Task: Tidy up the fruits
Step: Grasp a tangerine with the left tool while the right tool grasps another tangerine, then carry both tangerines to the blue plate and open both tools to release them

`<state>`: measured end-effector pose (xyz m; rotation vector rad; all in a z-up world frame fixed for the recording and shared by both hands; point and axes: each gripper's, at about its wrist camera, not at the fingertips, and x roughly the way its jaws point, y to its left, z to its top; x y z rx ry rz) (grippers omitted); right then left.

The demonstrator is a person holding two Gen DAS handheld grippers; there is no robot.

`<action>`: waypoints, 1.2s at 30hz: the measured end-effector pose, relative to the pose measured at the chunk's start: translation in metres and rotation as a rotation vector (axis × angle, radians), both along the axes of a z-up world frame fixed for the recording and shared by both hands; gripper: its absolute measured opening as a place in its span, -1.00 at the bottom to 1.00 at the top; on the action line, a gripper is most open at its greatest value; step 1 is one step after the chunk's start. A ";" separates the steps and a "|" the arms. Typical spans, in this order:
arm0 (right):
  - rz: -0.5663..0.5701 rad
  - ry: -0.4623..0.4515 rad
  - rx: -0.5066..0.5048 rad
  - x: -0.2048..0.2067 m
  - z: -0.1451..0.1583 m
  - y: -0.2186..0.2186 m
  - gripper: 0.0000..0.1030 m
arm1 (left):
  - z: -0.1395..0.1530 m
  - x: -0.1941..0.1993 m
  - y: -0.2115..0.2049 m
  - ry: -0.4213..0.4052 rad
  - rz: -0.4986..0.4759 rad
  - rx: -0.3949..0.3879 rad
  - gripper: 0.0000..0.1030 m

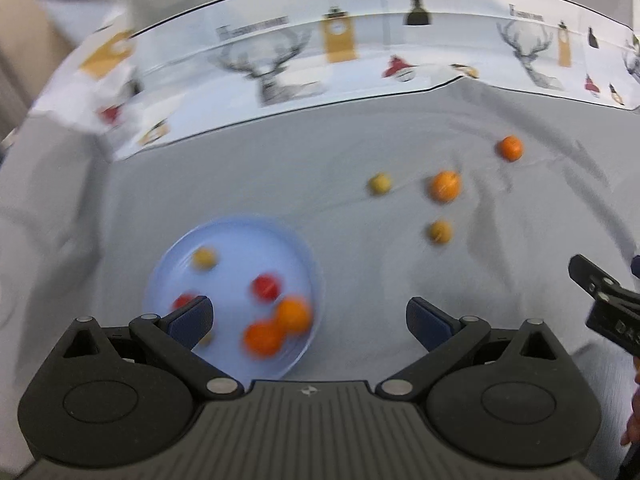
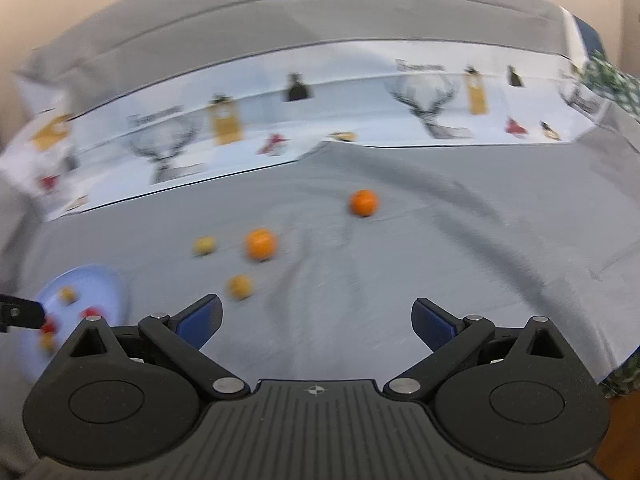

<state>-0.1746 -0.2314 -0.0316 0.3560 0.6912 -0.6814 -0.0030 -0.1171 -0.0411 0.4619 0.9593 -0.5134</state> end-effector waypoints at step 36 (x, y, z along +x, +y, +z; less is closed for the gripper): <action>-0.005 0.004 -0.052 0.111 -0.112 -0.184 -0.26 | -0.079 0.089 -0.150 0.086 -0.241 -0.132 -0.34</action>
